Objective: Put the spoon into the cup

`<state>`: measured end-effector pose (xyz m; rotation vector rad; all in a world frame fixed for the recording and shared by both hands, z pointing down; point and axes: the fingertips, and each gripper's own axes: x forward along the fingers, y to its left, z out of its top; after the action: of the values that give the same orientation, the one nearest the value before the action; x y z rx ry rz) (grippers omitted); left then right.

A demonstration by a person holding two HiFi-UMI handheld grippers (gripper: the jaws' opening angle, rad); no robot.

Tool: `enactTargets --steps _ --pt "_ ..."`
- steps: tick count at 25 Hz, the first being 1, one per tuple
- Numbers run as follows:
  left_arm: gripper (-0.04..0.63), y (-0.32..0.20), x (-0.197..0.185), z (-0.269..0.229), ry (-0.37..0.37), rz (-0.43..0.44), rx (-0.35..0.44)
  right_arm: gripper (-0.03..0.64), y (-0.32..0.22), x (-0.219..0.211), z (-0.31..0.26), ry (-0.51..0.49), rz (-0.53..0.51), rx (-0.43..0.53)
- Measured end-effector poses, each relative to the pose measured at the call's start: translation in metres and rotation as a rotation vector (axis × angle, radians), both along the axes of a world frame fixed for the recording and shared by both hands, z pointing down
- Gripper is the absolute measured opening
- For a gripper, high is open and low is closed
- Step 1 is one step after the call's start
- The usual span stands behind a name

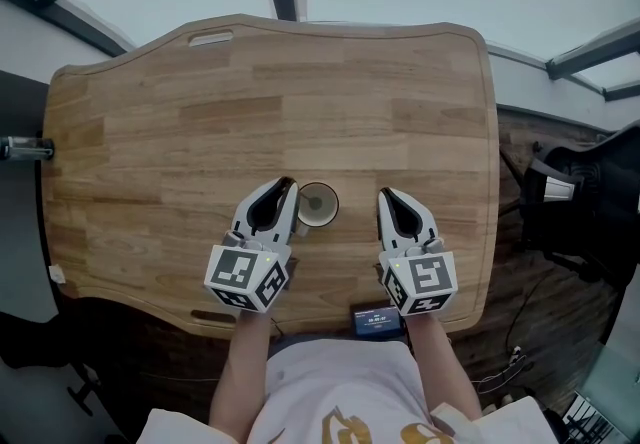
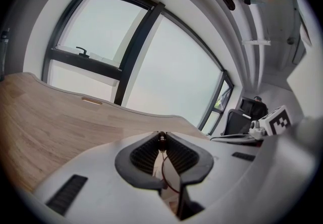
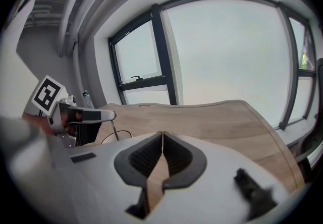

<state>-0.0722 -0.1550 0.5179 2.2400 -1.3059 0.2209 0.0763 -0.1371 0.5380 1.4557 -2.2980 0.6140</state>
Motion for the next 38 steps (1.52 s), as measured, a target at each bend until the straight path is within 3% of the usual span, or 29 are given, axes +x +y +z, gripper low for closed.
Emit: enactTargets --steps 22,38 --pt "0.052 0.000 0.012 0.016 -0.009 0.028 -0.010 0.032 -0.006 -0.004 0.017 0.006 -0.027 -0.043" --pt "0.052 0.000 0.012 0.016 -0.020 0.039 0.035 0.032 -0.007 -0.008 0.023 0.009 -0.034 -0.056"
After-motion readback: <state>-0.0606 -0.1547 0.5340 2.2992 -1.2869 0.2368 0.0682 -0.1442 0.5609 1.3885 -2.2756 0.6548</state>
